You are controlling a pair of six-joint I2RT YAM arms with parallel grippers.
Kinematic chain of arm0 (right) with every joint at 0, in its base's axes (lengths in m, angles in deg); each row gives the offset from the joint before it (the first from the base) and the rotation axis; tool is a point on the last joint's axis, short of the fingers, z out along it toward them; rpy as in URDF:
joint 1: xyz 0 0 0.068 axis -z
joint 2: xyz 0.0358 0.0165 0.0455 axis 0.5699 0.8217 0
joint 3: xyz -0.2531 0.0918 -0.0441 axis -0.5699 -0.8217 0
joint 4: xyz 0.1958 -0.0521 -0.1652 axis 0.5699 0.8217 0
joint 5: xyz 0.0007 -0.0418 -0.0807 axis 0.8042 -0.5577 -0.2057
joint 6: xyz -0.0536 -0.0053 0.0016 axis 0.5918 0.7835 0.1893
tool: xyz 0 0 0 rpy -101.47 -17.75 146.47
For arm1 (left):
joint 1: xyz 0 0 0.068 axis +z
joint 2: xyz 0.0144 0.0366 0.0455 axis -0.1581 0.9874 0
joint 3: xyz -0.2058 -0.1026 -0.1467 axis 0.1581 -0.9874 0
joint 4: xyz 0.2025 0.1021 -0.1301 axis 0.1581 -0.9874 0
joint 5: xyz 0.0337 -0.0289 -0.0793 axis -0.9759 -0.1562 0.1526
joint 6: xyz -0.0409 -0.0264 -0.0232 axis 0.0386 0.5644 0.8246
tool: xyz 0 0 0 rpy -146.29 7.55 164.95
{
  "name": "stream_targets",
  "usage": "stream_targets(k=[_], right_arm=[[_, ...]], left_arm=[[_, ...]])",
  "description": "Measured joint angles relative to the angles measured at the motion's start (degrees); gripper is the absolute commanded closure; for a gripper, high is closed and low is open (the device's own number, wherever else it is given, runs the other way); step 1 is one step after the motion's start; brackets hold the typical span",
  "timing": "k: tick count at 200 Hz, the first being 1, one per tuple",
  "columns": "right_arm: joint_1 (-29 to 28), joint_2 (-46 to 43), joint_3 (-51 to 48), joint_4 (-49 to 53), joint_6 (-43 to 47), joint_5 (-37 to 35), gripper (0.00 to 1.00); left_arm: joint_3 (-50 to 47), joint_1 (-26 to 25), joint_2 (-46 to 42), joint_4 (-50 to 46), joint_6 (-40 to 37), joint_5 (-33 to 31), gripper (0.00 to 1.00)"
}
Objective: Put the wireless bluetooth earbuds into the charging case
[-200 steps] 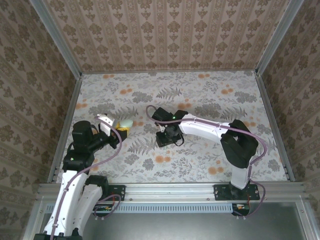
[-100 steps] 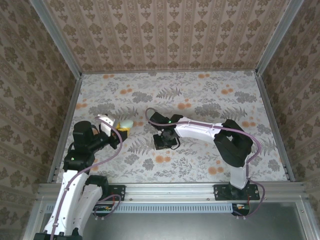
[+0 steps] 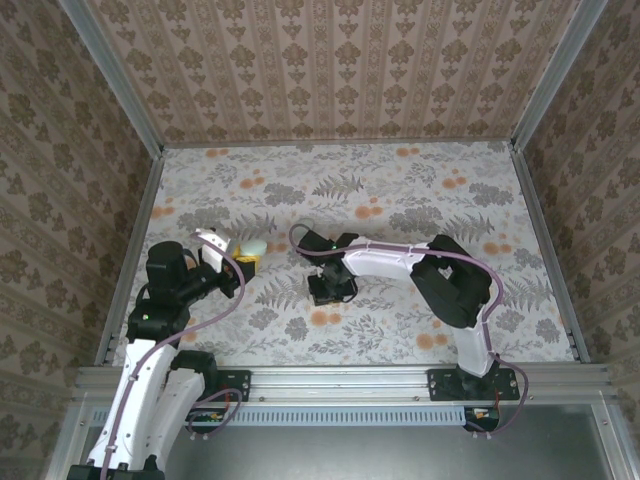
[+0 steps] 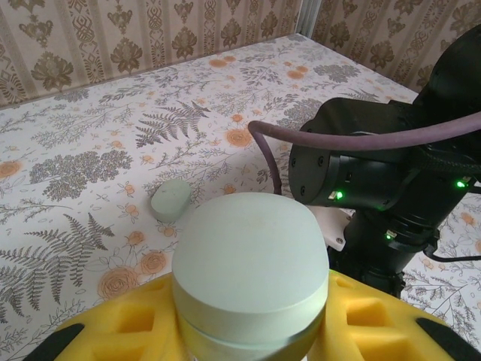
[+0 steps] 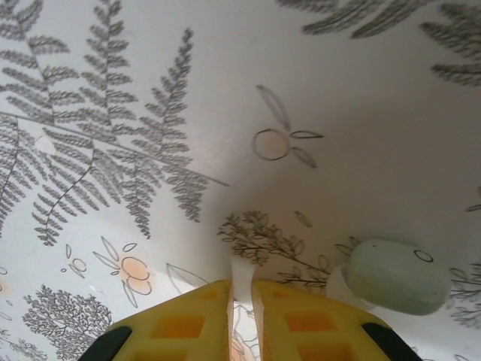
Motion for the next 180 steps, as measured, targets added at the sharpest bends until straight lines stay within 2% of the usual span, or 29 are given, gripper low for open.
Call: stream_targets(k=[103, 143, 180], right_arm=[[6.4, -0.9, 1.0, 6.3, 5.0, -4.8, 0.84], [7.7, -5.5, 1.0, 7.7, 5.2, -5.6, 0.83], [8.7, -8.9, 1.0, 7.3, 2.8, -5.3, 0.78]], left_arm=[[0.0, 0.0, 0.0, 0.0, 0.0, 0.0, 0.95], [0.0, 0.0, 0.0, 0.2, 0.0, 0.1, 0.95], [0.0, 0.0, 0.0, 0.7, 0.0, 0.4, 0.95]])
